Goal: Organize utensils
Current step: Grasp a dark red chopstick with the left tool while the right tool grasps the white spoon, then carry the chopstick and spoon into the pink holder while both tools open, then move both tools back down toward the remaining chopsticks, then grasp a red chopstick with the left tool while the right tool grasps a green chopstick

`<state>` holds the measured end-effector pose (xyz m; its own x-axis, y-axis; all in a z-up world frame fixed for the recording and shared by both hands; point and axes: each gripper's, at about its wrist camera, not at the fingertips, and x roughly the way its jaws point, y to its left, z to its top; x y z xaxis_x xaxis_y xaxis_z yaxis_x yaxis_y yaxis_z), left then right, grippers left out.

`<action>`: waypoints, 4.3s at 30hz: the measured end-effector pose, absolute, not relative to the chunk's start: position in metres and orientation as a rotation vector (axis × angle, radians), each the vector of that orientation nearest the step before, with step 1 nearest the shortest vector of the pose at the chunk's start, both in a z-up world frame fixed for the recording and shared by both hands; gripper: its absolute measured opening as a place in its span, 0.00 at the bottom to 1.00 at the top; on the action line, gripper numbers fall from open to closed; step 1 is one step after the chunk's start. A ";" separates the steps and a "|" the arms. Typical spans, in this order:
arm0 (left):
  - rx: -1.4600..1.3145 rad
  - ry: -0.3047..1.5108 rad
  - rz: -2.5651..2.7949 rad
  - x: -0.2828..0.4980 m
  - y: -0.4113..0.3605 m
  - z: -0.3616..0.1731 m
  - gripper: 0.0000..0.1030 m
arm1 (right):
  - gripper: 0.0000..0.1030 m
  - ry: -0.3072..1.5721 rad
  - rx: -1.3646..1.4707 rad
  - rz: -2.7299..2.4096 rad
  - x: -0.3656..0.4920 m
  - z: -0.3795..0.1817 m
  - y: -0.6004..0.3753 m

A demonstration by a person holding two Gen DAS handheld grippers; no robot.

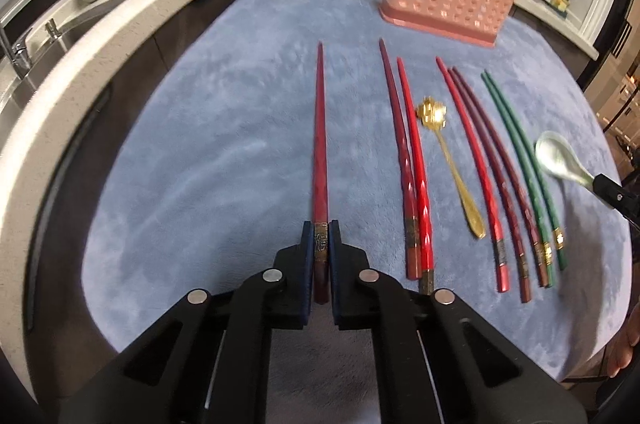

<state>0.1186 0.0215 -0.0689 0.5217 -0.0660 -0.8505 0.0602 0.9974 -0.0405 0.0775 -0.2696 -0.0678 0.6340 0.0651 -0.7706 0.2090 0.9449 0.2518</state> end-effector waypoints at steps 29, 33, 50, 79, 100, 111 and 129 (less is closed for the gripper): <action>-0.071 0.607 -0.127 0.214 0.019 0.169 0.06 | 0.06 0.707 0.237 -0.063 0.156 0.087 -0.294; -0.084 0.540 -0.140 0.238 0.004 0.205 0.06 | 0.06 0.715 0.193 -0.058 0.196 0.103 -0.292; -0.111 0.548 -0.175 0.331 -0.049 0.221 0.06 | 0.06 0.916 0.190 -0.032 0.321 0.064 -0.296; -0.088 0.630 -0.112 0.301 -0.035 0.166 0.30 | 0.24 0.834 0.273 -0.006 0.256 0.073 -0.303; -0.036 0.814 -0.077 0.174 0.007 0.032 0.33 | 0.24 0.919 0.169 -0.048 0.090 -0.023 -0.250; -0.039 0.919 -0.073 0.137 0.017 -0.022 0.33 | 0.24 0.999 0.173 -0.058 0.061 -0.080 -0.233; -0.037 0.989 -0.092 0.120 0.016 -0.053 0.33 | 0.19 1.039 0.181 -0.042 0.062 -0.109 -0.221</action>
